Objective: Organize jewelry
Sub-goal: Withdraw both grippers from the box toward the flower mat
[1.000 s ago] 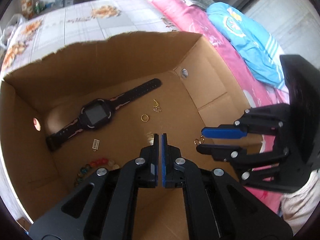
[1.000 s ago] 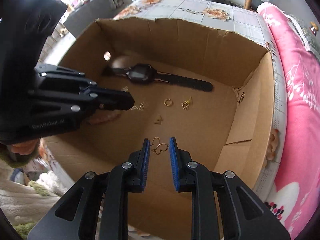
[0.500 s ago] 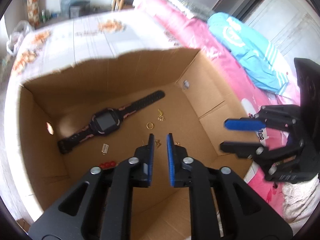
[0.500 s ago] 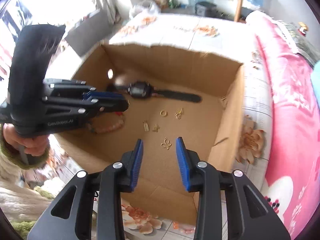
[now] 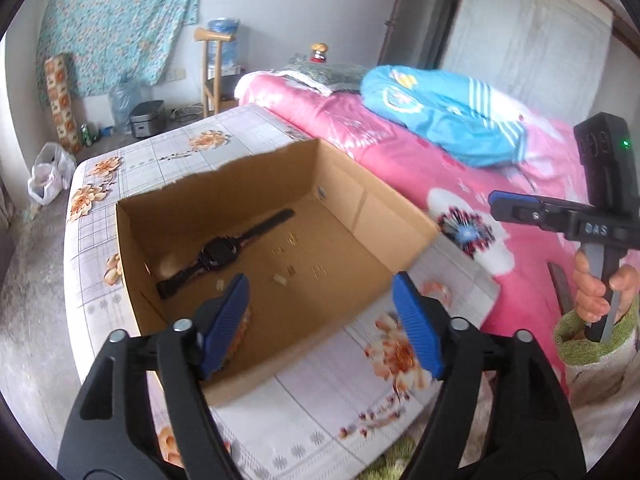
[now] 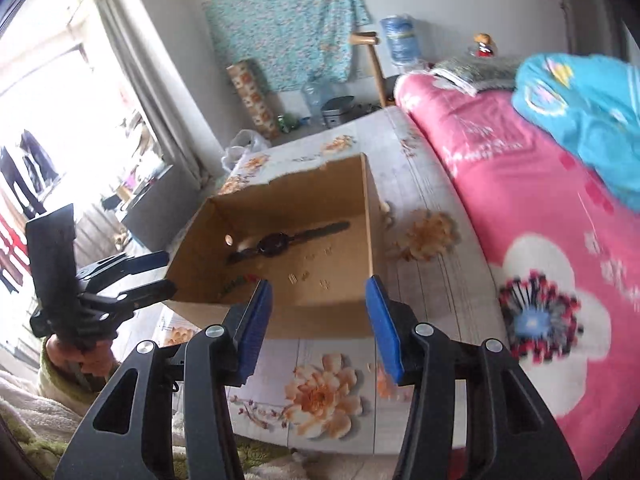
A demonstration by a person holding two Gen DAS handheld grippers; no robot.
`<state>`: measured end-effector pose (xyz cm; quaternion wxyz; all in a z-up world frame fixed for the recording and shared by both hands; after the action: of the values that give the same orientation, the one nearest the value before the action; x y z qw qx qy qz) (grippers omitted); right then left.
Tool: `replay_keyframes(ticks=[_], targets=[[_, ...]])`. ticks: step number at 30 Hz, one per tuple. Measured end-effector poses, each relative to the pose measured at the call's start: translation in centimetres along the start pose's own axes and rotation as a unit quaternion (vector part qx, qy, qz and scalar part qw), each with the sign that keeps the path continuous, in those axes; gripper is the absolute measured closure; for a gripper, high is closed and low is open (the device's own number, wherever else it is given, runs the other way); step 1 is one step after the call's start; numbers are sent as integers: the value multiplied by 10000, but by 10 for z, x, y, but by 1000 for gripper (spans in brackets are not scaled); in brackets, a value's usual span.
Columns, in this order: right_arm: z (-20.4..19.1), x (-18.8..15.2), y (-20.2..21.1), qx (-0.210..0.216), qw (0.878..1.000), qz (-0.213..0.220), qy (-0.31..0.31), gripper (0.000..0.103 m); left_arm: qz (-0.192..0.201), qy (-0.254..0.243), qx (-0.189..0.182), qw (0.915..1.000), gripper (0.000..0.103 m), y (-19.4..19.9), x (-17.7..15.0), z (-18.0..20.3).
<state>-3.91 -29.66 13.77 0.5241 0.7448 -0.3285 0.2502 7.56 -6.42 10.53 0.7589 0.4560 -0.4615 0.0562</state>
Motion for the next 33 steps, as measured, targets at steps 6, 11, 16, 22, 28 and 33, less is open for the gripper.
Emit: replay_keyframes(ticks=[6,11,16,22,28,33], targets=[[17,-45,-15,-124,9980,-368,-493,55,-282,-271,-38,9992,23,-8,-34,27],[24,-68,-35,-482,9958,-639,-444,55,-573,-388,110,9975,22,-31,-59,41],[26,-81,-56,-852,9921,-901,-214,55,-914,-346,452,9942,22,-61,-78,37],[21,-91,-64,-1059,9891,-1020,-7,55,-1289,-447,888,9867,22,-92,-98,30],[27,-97,-62,-1069,9884,-1075,-65,55,-1597,-480,1060,9803,22,-110,-106,32],[28,-95,-66,-1134,9866,-1168,-52,55,-1747,-240,1122,9779,21,-118,-107,26]])
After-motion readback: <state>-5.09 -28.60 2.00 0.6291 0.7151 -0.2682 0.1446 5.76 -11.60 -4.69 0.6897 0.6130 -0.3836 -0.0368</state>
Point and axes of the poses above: each gripper's, at about its wrist camera, not at the fingertips, and y roughly against the way its jaws point, z to its right, x to its top, the point moved 2 cm from there along -y, roughly the way its jaws point, and after that the axes turned 3 degrees about z, right-handed, at the moved point
